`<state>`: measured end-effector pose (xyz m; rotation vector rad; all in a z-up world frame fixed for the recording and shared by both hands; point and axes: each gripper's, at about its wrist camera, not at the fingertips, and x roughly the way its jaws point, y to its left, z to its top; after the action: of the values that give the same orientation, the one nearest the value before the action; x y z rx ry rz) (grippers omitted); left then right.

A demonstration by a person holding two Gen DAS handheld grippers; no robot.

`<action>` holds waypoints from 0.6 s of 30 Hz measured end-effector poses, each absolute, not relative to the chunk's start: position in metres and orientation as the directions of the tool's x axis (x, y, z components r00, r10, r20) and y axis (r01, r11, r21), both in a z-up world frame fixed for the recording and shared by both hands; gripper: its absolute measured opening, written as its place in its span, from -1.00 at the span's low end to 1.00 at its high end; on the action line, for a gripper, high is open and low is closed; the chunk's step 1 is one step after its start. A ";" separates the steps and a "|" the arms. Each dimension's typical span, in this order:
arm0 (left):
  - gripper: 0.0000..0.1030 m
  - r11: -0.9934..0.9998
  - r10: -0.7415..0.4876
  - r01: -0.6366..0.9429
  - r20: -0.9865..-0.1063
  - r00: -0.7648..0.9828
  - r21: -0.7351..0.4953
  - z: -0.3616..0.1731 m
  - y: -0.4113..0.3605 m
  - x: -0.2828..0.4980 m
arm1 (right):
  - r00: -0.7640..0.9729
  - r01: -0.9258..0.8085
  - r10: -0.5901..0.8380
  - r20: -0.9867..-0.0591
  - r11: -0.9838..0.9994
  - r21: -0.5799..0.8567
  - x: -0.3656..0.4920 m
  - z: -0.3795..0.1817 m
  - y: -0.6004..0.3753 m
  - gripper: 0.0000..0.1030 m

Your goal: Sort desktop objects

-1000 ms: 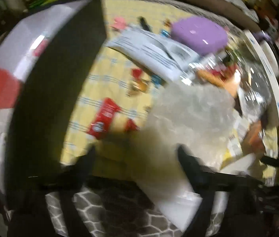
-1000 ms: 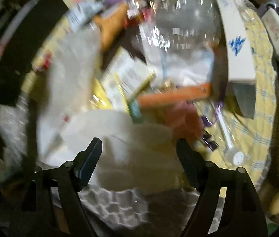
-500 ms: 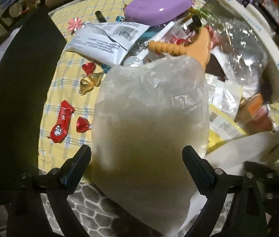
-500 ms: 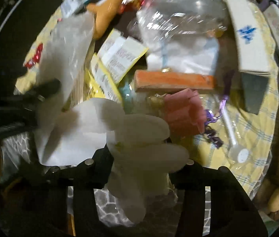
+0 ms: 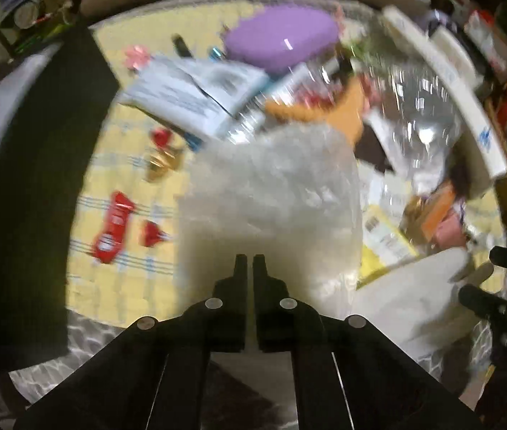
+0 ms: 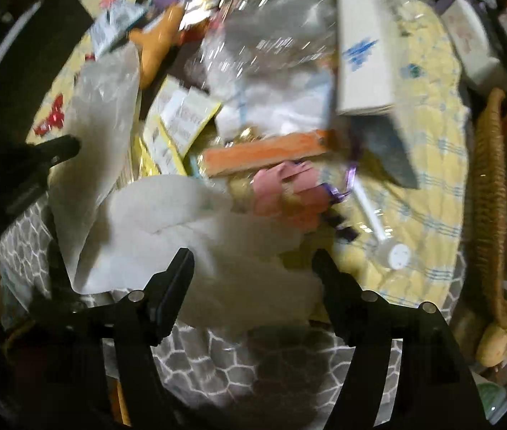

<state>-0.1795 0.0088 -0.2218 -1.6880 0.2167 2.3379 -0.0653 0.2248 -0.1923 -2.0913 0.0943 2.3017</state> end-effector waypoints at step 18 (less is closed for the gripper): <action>0.60 -0.972 0.145 -0.219 -0.957 -0.253 -0.089 -0.224 -0.002 -0.191 | -0.164 0.043 -0.211 -0.964 -0.978 0.206 -0.109 -0.211 0.186 -0.85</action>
<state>-0.1913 -0.0015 -0.2238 -1.7587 0.0904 2.3176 -0.1093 0.1862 -0.2110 -2.1293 0.2166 2.5235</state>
